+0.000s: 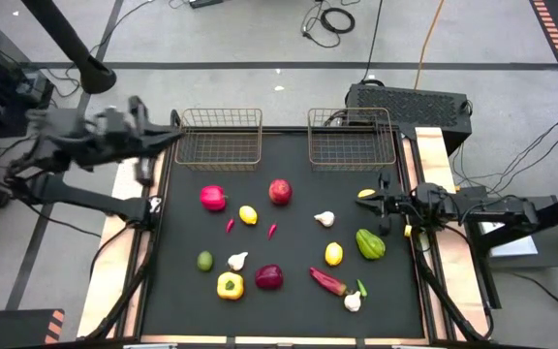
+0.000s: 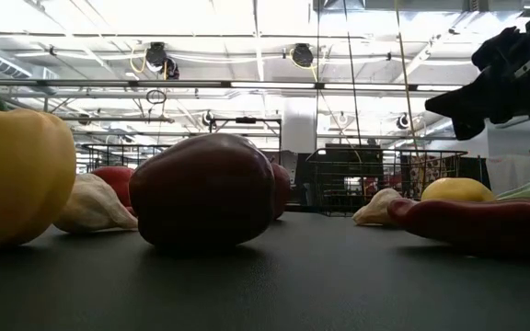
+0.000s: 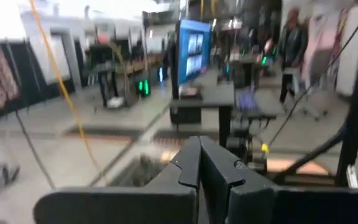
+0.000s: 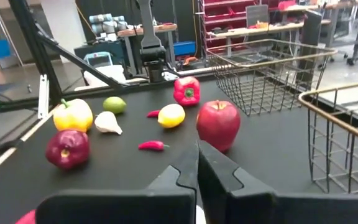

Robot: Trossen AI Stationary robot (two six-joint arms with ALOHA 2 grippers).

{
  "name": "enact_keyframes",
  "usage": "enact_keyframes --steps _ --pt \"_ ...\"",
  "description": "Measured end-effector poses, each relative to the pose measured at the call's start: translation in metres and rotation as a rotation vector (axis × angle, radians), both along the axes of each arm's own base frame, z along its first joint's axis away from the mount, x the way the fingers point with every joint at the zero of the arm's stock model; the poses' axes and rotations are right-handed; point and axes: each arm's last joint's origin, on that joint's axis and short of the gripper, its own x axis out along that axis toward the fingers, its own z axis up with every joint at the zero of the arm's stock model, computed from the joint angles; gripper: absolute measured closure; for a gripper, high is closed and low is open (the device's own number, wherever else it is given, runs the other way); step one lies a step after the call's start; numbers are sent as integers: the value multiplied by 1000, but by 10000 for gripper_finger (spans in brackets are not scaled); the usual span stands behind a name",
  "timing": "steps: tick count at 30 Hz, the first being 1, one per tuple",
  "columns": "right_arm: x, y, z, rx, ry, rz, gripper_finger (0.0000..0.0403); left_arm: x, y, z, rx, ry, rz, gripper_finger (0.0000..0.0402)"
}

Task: Sort produce into baskets
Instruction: Put the red chili pepper into the left wire basket

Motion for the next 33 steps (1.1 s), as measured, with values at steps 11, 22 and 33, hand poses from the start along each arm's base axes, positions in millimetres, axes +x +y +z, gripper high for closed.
enact_keyframes --steps 11,22,33 --pt "0 0 0 65 -6 1 403 52 -11 -58 -241 426 -2 392" --pt "-1 0 19 71 -42 -8 403 89 -35 -145 -240 487 -37 392" --pt "-2 -3 143 -104 12 -101 403 94 -34 -156 -179 424 9 392"
